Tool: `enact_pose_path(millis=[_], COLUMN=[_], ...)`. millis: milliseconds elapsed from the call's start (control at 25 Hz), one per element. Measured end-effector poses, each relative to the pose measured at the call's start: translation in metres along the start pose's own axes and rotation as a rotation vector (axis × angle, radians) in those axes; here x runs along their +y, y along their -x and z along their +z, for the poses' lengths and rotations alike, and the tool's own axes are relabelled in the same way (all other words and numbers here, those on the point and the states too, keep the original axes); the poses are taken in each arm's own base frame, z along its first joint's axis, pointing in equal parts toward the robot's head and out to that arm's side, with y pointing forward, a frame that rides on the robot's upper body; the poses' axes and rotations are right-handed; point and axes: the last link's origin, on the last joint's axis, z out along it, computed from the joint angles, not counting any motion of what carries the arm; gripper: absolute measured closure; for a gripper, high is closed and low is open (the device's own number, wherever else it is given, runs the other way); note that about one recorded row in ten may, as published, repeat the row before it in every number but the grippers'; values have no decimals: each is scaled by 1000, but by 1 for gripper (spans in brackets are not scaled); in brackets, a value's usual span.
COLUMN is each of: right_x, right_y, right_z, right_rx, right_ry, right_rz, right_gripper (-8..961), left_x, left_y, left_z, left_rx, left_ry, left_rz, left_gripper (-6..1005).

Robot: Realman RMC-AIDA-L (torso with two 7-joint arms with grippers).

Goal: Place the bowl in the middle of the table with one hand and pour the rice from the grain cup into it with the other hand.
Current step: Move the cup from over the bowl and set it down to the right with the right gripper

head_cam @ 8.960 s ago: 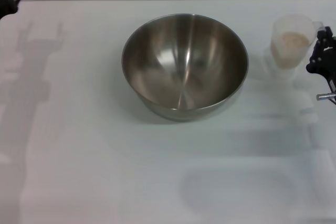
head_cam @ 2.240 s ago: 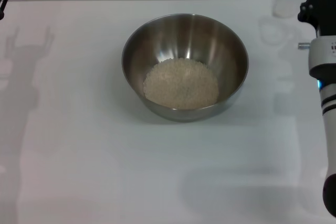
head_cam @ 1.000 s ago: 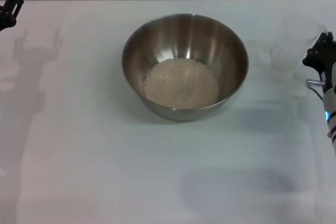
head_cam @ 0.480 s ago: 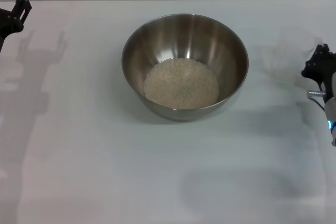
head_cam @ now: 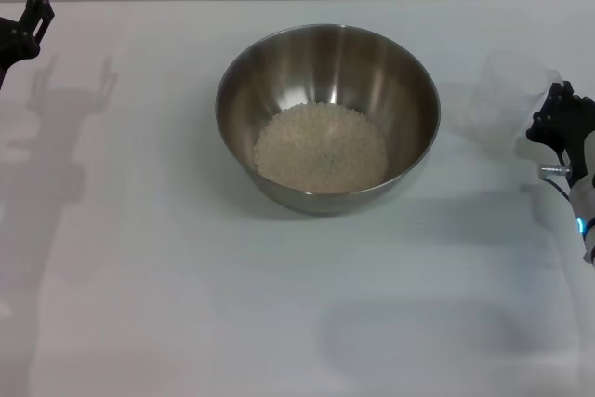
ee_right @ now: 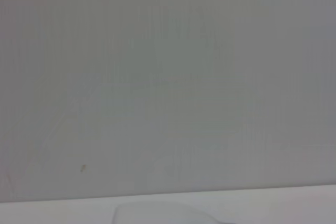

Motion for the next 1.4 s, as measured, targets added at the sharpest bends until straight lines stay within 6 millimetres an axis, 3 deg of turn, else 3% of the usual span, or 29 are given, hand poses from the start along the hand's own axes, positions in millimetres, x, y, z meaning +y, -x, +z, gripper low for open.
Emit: enact_pose_path(millis=[480,1000,1240,1400], right_x=[-10,-7,-2,-1], right_y=[-7,-12,-14,-17], right_z=[-9,-14,-28,-35], right_rx=[9,25,-5,-3], right_ry=[-31,-18,17,21], right_rz=[42,43,23,30], right_gripper=[838,438,329,329], left_x=[2,1,1,3], left_y=[-2,-5,-5,-5], left_z=[1,5,5,6], left_rx=[11,18,17,17], left_ry=[3,6,5,13], left_rz=[-4,0,1,2], left_gripper=[193,193,193,193])
